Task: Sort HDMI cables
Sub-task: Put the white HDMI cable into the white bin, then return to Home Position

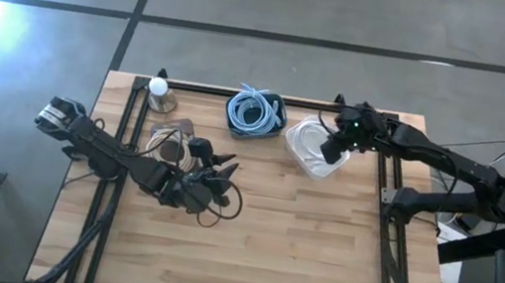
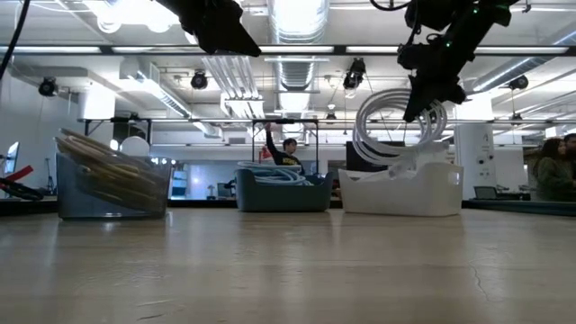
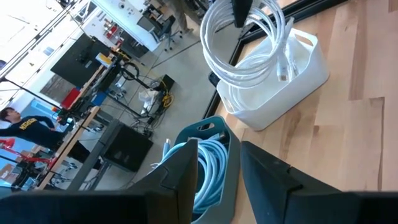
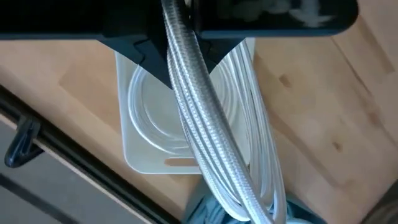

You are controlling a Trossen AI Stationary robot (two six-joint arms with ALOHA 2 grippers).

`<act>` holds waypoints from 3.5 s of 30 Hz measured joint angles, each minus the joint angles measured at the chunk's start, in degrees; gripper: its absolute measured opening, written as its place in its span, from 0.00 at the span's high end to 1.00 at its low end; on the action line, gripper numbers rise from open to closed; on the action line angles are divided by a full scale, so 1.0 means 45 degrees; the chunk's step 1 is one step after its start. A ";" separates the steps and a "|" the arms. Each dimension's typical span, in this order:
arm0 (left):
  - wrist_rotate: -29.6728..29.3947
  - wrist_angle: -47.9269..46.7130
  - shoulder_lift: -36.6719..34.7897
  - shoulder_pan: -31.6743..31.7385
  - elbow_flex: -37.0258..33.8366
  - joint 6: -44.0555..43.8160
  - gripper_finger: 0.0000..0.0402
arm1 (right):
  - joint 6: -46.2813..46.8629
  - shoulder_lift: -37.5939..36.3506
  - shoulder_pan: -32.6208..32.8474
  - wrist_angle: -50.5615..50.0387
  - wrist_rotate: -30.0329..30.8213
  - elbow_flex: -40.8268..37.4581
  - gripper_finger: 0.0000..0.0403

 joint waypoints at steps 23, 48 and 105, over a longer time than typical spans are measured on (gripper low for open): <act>0.0087 0.0000 0.0002 0.0112 0.0000 -0.0006 0.69 | 0.0026 0.1388 -0.0008 0.0673 0.1570 -0.1278 0.79; 0.0456 -0.3401 -0.4175 -0.0465 0.0238 -0.3771 0.71 | 0.0248 0.0150 0.1271 -0.3025 0.1206 0.2118 0.64; 0.7407 0.3290 -1.8306 -0.0559 -1.2735 -0.0012 0.74 | -0.3576 -1.2708 0.4669 0.8709 -0.3558 -0.8356 0.68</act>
